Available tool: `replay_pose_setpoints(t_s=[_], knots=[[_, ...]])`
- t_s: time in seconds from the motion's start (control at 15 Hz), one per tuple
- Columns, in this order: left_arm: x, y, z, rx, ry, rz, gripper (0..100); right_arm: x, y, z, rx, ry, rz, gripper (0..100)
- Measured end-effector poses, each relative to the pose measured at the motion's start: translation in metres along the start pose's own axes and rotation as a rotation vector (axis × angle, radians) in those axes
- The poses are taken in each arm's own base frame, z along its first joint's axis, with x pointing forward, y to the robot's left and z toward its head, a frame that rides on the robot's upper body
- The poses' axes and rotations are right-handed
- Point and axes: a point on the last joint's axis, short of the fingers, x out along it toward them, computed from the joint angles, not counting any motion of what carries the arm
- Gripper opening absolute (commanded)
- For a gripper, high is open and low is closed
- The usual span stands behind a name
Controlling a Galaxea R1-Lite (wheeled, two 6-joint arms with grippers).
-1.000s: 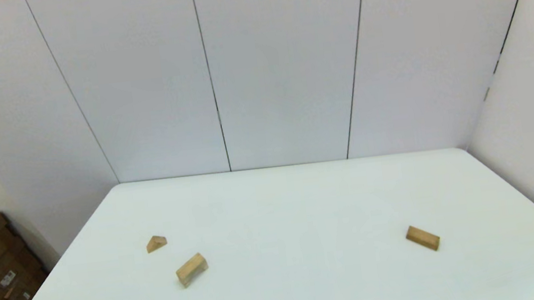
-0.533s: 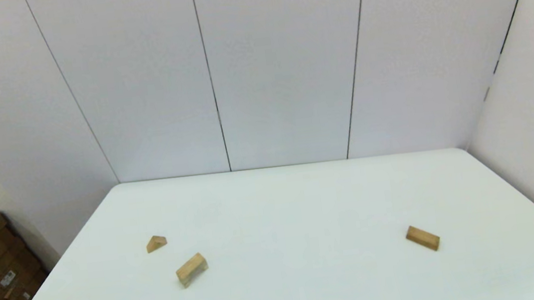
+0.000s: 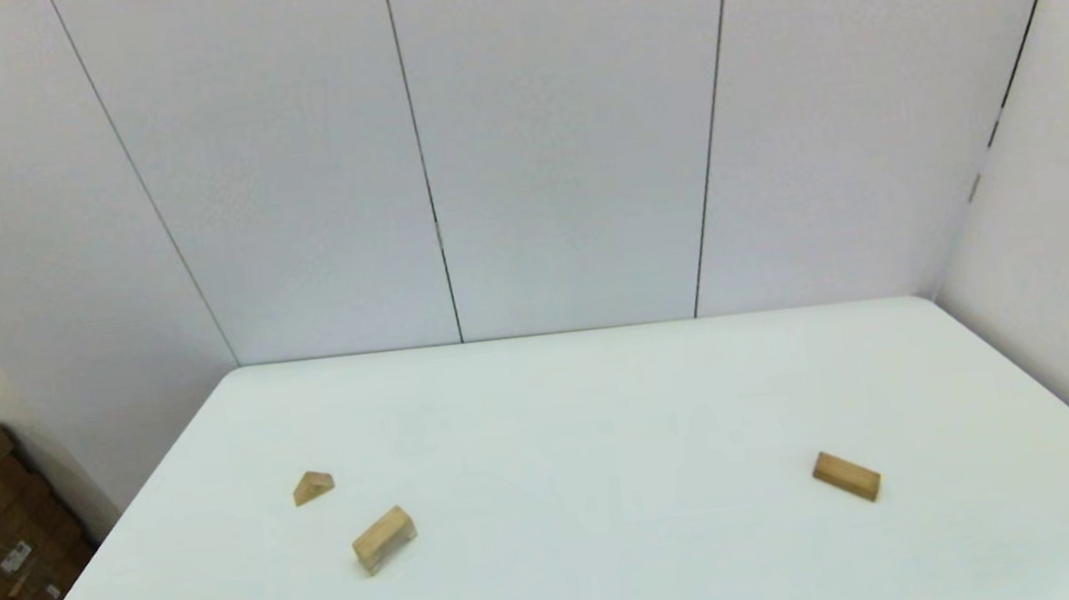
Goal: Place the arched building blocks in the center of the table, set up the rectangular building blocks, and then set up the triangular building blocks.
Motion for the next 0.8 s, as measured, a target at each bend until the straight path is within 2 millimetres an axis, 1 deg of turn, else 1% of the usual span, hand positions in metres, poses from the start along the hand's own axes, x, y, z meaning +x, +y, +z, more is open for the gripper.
replay_pose_setpoints(t_s=[0.2,0.4,0.6,0.8], knots=[[0.002,0.0,0.001,-0.001,0.048,-0.001,100,0.0,0.0,0.0,0.0,0.0,0.0,100],[0.005,-0.001,0.016,-0.011,0.164,-0.043,100,0.0,0.0,0.0,0.0,0.0,0.0,100],[0.014,-0.002,0.043,-0.023,0.317,-0.109,100,0.0,0.0,0.0,0.0,0.0,0.0,100],[0.034,-0.002,0.082,-0.036,0.462,-0.133,100,0.0,0.0,0.0,0.0,0.0,0.0,100]])
